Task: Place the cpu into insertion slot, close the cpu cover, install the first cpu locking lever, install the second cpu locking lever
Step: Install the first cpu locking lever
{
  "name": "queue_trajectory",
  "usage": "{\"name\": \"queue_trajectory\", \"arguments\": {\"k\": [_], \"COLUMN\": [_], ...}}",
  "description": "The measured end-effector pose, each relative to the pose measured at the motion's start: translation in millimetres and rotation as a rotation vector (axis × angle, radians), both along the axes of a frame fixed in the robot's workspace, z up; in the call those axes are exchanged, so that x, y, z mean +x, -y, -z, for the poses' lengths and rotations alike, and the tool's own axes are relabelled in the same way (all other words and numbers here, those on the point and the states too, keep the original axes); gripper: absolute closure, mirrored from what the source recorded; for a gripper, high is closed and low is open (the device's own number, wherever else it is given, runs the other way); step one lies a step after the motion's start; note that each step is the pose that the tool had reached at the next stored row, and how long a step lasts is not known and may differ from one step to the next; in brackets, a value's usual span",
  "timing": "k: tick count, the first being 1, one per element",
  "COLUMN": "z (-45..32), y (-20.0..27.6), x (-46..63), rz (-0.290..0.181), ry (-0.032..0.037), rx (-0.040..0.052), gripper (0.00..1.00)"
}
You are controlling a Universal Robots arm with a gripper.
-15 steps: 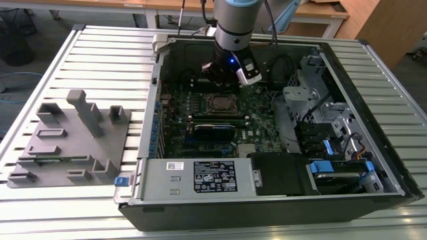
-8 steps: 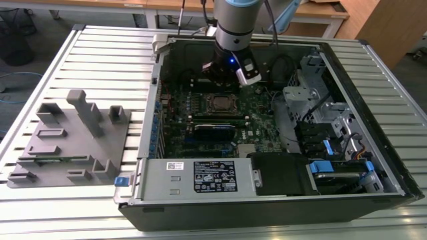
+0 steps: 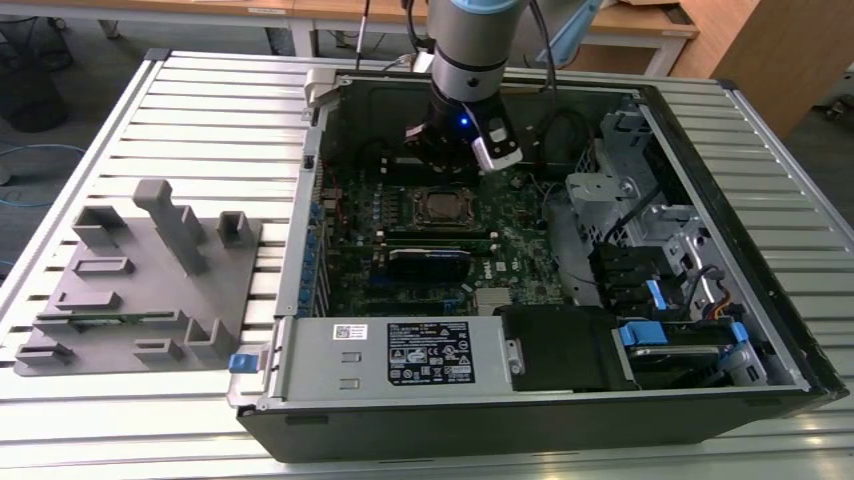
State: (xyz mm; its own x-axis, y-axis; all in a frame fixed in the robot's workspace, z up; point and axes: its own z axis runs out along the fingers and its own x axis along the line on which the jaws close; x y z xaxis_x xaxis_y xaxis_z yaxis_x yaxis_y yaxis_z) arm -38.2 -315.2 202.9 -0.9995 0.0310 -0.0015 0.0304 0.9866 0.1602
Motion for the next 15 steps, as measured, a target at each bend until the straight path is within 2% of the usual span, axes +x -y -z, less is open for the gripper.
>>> {"name": "queue_trajectory", "arguments": {"k": [9,15], "z": [0.1,0.2], "y": [0.0,0.0], "x": [3.3,4.9], "rz": [0.004,0.035], "ry": [0.0001,0.0], "rx": [-0.0009,-0.0028], "gripper": [0.9,0.9]}}
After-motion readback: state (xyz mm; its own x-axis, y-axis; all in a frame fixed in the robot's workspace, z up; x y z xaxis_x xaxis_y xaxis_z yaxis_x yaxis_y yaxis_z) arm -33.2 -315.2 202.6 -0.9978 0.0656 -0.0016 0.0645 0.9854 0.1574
